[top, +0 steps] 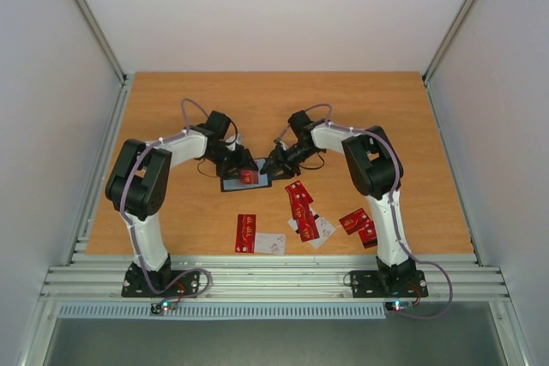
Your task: Put the credit cards into the card holder
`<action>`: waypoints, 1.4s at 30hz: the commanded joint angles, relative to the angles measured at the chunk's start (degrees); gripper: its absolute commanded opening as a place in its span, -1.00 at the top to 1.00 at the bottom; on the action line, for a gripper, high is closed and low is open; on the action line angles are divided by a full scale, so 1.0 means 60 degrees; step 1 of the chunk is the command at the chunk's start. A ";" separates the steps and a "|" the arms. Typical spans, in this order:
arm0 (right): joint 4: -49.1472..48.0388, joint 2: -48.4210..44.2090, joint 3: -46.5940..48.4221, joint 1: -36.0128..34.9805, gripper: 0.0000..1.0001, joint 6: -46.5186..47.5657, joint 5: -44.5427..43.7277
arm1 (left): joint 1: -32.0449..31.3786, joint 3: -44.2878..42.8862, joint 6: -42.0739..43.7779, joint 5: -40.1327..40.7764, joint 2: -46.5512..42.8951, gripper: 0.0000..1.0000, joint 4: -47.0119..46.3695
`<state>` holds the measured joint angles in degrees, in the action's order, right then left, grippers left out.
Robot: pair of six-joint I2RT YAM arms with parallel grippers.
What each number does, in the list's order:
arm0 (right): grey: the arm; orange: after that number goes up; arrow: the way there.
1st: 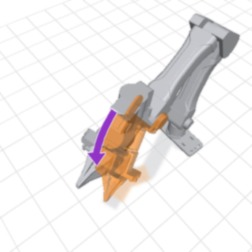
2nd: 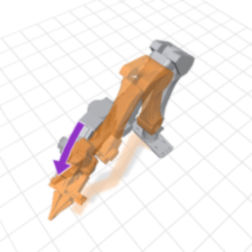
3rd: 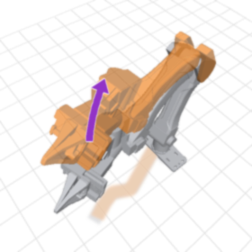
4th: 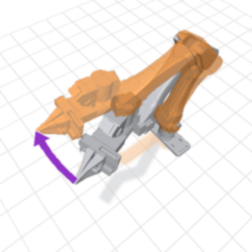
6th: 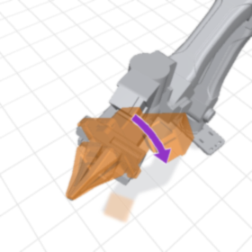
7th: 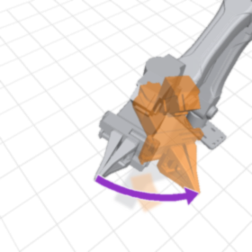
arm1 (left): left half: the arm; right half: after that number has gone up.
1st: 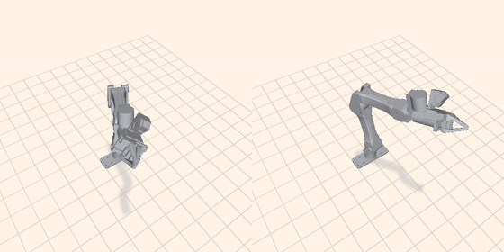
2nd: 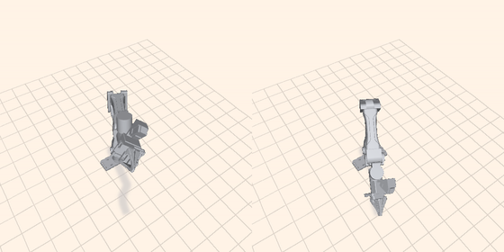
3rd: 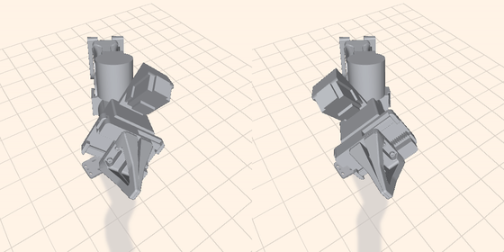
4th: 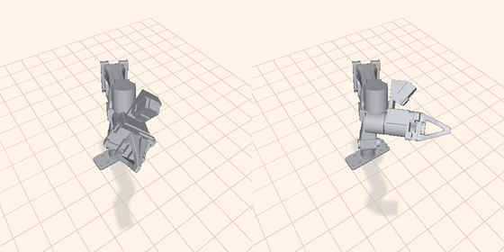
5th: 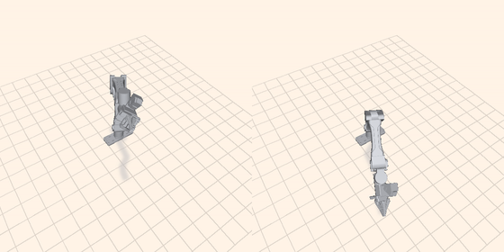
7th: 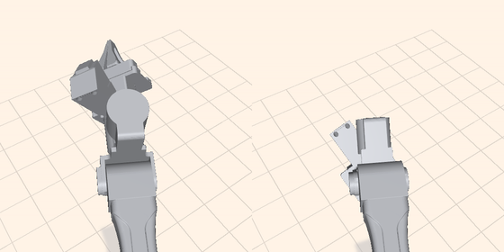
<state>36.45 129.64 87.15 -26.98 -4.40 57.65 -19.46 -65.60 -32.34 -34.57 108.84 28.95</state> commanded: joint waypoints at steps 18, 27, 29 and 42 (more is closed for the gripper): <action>0.0868 -0.0878 0.0171 -0.0132 0.25 0.0558 -0.1156 | -0.0212 -0.0761 0.1053 0.1718 -0.0201 -0.10 0.2484; 0.0738 -0.0403 0.0550 -0.0132 0.26 0.0342 -0.1126 | -0.0341 -0.1238 0.1257 0.1704 0.0211 0.09 0.2687; 0.0737 -0.0307 0.0601 -0.0132 0.26 0.0339 -0.1127 | -0.0366 -0.1345 0.1259 0.1677 0.0309 0.13 0.2669; 0.0752 0.0114 0.0584 -0.0205 0.27 0.0311 -0.0934 | -0.0502 -0.2097 0.1215 0.1507 0.1058 0.22 0.2762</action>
<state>40.62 128.97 89.86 -27.64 -2.31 51.29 -21.89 -76.07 -25.43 -25.26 113.01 44.69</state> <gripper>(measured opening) 0.366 0.394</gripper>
